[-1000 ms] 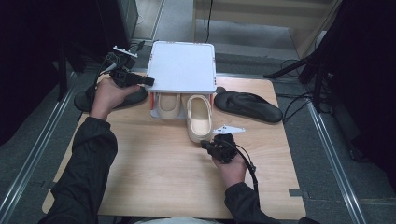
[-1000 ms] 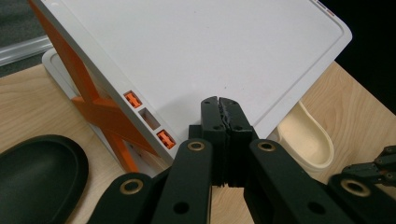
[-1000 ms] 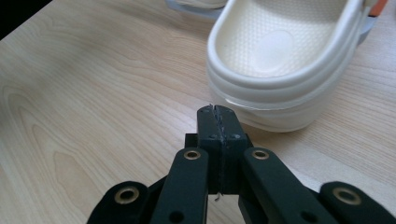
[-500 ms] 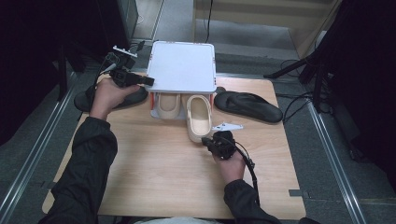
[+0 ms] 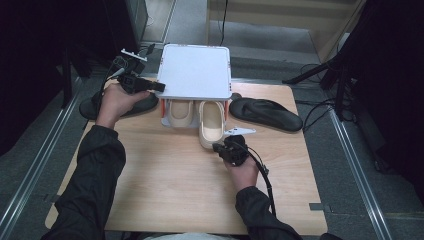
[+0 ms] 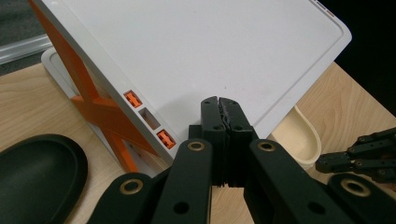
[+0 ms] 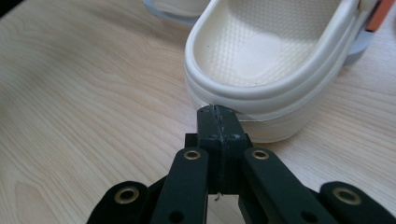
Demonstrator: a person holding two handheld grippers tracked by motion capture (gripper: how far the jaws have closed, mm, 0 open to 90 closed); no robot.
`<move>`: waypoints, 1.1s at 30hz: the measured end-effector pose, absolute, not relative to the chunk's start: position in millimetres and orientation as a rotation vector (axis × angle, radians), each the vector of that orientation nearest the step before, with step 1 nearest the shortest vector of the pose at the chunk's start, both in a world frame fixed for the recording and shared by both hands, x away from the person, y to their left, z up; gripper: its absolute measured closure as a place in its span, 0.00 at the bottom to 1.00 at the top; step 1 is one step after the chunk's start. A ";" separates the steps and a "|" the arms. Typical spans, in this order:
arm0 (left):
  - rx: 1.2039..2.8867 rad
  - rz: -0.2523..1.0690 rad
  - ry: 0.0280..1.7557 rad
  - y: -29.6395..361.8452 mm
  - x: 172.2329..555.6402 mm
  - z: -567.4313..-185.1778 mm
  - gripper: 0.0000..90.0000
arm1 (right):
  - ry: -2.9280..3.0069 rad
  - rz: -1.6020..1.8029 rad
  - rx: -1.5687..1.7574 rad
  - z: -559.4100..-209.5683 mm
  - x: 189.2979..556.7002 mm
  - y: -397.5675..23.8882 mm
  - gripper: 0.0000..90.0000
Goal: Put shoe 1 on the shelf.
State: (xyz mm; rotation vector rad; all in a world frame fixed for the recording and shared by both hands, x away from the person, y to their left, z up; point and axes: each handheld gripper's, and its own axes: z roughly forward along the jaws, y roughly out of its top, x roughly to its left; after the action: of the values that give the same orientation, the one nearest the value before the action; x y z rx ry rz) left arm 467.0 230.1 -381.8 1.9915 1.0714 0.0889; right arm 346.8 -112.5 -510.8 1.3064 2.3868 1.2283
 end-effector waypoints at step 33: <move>1.991 0.084 1.061 230.7 467.4 -382.2 1.00 | 2.318 1.161 1.328 -508.8 413.6 -59.7 1.00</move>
State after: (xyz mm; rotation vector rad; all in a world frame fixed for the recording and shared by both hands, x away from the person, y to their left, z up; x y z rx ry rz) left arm 467.4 230.7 -382.2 1.9909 1.0615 0.0843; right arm 413.6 -59.7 -508.8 1.3278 2.3180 1.1608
